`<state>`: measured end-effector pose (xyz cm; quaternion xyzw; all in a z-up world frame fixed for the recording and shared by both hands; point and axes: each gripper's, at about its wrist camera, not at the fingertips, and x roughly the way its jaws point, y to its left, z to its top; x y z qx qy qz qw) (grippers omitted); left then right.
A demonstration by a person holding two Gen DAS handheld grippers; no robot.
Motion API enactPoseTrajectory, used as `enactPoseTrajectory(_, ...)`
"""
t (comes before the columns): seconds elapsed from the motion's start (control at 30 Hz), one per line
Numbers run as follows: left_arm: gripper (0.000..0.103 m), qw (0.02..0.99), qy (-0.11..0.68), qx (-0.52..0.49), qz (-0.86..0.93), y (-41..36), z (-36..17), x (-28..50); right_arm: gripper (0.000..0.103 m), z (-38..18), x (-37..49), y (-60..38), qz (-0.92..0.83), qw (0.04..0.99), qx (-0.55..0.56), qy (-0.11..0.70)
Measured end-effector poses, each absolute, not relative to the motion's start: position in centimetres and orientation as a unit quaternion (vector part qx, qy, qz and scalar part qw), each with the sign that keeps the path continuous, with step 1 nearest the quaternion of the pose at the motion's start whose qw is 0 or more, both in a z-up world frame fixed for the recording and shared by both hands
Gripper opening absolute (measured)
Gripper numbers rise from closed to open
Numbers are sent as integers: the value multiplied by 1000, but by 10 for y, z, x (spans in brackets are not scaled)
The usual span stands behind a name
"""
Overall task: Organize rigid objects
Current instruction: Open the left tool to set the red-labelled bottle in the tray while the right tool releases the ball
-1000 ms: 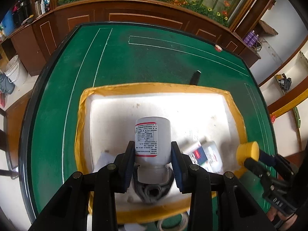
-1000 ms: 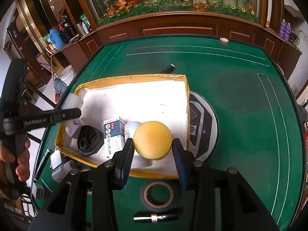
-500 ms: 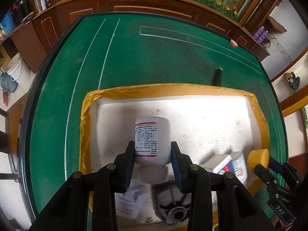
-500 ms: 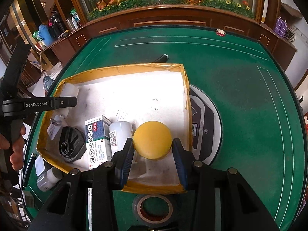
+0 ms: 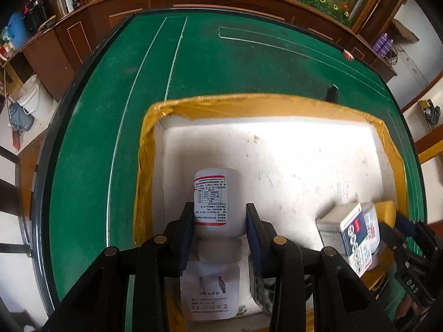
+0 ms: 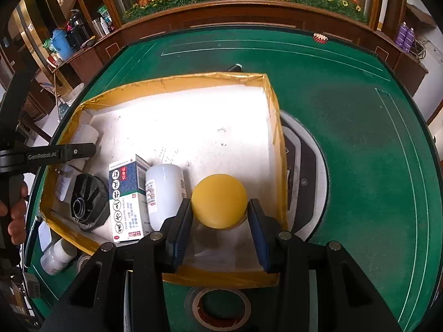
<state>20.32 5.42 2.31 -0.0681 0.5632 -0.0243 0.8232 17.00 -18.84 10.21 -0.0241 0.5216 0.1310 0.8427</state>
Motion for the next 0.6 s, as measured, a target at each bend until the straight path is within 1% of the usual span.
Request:
enactPoseTrajectory(0.2, 38, 825, 561, -73, -18, 54, 24, 202, 40, 101, 170, -185, 134, 842, -29, 522)
enactPoseTrajectory(0.27, 40, 824, 561, -81, -16, 54, 24, 205, 40, 101, 170, -184, 134, 840, -29, 525)
enactPoseTrajectory(0.33, 54, 826, 557, -86, -15, 54, 26, 203, 40, 101, 170, -184, 132, 839, -30, 527)
enactPoseTrajectory(0.37, 56, 827, 555, -89, -17, 53, 27, 203, 40, 102, 169, -184, 131, 839, -33, 527)
enactPoseTrajectory(0.4, 60, 828, 553, -91, -18, 53, 29, 202, 40, 103, 169, -184, 132, 839, -33, 527)
enactPoseTrajectory(0.43, 63, 829, 551, -92, -17, 52, 30, 202, 41, 104, 167, -185, 132, 840, -33, 526)
enactPoseTrajectory(0.6, 70, 837, 536, -110, -21, 53, 44, 194, 52, 112, 161, -186, 139, 843, -30, 518)
